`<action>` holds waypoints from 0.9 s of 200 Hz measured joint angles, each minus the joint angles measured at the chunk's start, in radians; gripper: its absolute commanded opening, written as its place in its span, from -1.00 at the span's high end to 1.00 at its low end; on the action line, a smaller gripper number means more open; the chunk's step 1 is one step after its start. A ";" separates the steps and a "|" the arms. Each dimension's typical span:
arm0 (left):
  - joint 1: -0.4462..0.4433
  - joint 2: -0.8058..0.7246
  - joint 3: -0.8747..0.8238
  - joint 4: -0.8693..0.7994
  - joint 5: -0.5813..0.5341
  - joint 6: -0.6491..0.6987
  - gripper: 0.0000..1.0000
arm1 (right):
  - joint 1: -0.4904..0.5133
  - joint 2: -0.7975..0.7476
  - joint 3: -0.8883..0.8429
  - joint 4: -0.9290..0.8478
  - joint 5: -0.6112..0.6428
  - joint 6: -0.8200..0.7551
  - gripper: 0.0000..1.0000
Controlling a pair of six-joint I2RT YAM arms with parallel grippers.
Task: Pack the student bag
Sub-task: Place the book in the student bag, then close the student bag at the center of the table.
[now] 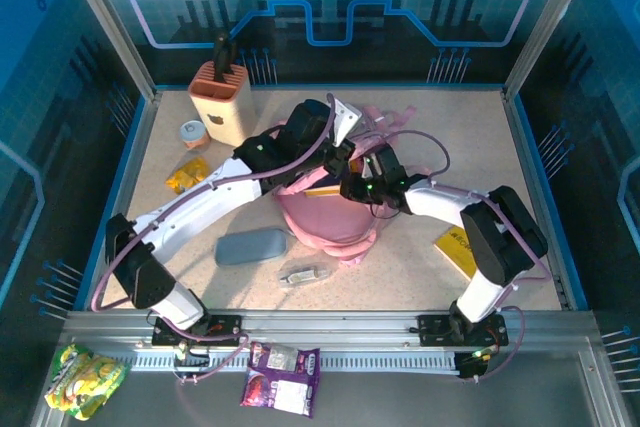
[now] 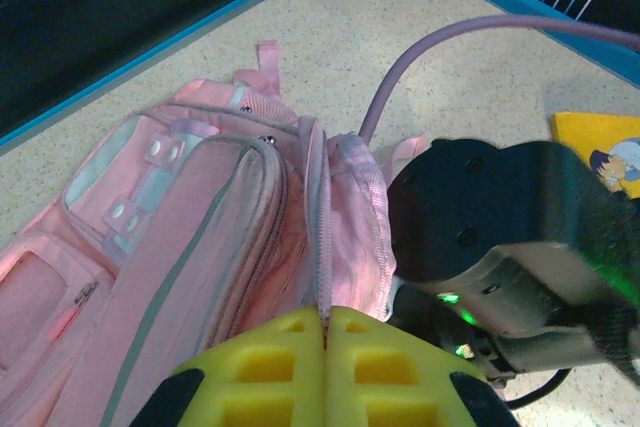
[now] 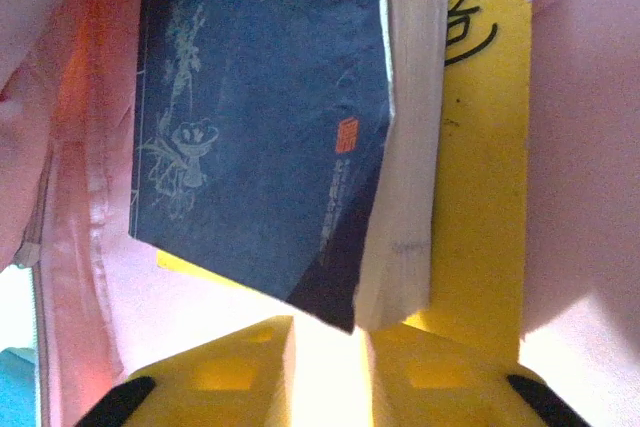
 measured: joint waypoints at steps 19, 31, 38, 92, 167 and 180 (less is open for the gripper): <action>-0.001 -0.013 -0.024 0.002 0.000 0.010 1.00 | 0.003 -0.110 -0.064 -0.039 0.014 -0.015 0.30; -0.001 -0.018 -0.039 0.012 0.001 0.011 1.00 | 0.006 -0.192 -0.099 -0.076 0.028 -0.027 0.20; -0.001 -0.021 -0.052 0.018 0.001 0.011 1.00 | 0.006 -0.244 -0.118 -0.094 0.038 -0.036 0.14; -0.008 -0.029 -0.183 0.067 0.016 -0.019 1.00 | -0.022 -0.550 -0.167 -0.348 0.116 -0.094 -0.38; -0.081 -0.029 -0.360 0.179 0.058 -0.208 0.50 | -0.261 -0.662 -0.168 -0.656 0.143 -0.141 -0.82; -0.108 -0.029 -0.378 0.201 0.058 -0.241 0.38 | -0.289 -0.668 -0.168 -0.689 0.147 -0.147 -0.87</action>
